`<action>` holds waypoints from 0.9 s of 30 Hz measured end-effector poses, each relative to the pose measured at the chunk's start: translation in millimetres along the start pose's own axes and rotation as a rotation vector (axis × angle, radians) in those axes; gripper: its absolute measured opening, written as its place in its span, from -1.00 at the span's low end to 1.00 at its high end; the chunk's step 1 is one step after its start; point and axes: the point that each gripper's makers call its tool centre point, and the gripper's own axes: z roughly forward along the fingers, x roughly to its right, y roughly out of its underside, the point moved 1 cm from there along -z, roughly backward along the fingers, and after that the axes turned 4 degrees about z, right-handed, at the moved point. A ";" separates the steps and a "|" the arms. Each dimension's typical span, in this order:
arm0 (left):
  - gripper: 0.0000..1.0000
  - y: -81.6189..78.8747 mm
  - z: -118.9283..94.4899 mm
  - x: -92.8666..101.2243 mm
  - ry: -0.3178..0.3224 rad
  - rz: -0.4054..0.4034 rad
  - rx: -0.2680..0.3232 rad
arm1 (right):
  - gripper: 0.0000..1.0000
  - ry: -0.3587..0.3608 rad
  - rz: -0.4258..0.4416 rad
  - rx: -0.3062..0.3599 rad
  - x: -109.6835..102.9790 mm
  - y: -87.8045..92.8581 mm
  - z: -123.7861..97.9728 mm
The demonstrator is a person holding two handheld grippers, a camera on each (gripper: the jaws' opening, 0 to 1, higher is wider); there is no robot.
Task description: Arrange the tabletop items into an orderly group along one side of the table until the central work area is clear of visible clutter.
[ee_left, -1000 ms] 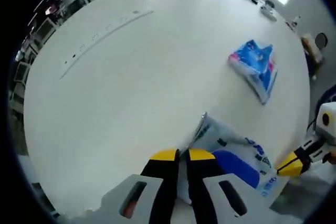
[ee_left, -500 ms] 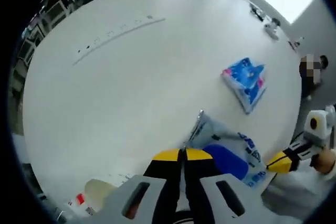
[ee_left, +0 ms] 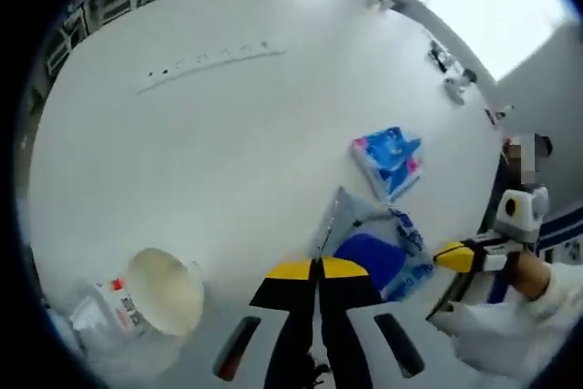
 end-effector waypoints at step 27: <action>-1.00 35.3 -21.6 24.1 0.128 -0.251 0.160 | -1.00 0.073 -0.159 -0.009 10.7 4.3 -9.3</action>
